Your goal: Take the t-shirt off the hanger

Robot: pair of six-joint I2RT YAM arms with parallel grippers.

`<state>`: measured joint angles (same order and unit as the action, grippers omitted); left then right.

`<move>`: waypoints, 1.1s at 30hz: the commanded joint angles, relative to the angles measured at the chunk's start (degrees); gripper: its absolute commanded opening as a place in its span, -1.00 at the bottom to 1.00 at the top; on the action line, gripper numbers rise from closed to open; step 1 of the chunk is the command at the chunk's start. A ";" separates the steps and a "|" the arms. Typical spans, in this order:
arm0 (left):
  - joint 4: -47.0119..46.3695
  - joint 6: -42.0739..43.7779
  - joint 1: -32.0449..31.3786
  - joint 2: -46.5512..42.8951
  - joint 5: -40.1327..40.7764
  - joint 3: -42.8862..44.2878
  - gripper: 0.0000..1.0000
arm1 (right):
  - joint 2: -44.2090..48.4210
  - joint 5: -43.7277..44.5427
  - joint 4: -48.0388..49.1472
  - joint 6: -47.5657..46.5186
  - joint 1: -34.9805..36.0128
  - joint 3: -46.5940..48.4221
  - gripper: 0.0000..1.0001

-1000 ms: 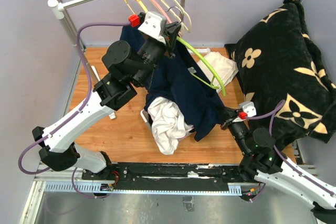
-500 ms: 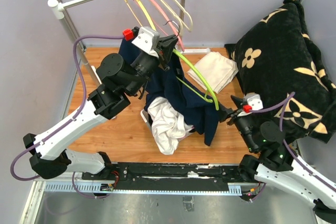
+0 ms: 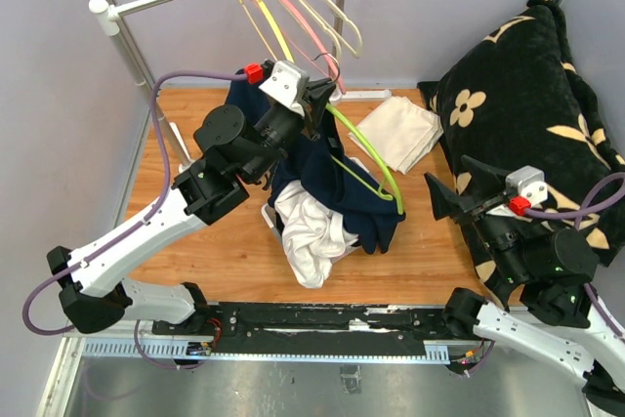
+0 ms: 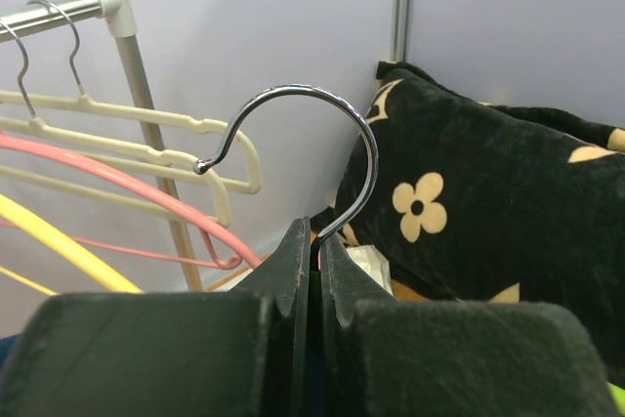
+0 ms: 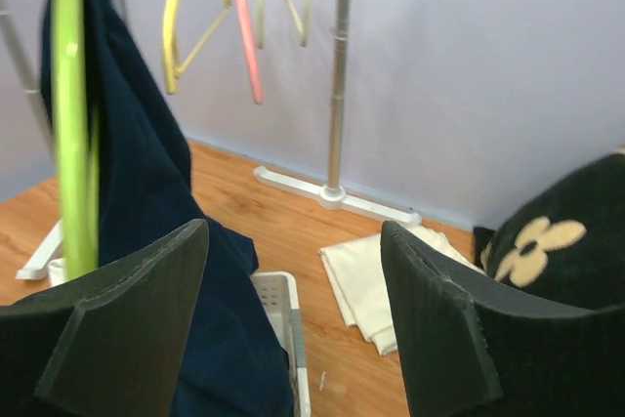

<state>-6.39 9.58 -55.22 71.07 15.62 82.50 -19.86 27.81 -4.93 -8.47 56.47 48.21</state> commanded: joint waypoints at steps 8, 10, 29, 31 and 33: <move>-3.44 0.03 0.04 2.29 1.25 1.42 -0.99 | -8.84 -16.82 1.80 1.25 0.40 6.10 0.42; -3.39 -0.05 0.04 2.53 1.26 1.39 -0.99 | -10.20 -18.33 3.05 1.93 0.40 6.19 0.41; -6.25 -0.97 0.03 1.58 -1.97 -0.44 -0.99 | -17.87 -18.91 7.40 4.73 0.40 5.50 -0.04; -6.27 -0.97 0.03 1.57 -2.20 -0.37 -0.99 | -17.93 -18.68 7.60 4.78 0.41 5.26 -0.10; -6.33 -1.01 0.05 1.62 -2.38 -0.32 -0.99 | -18.02 -18.60 7.84 4.91 0.41 5.16 -0.17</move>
<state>-7.88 8.71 -55.22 73.89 14.31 82.39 -38.00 8.78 0.23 -4.47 56.47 52.97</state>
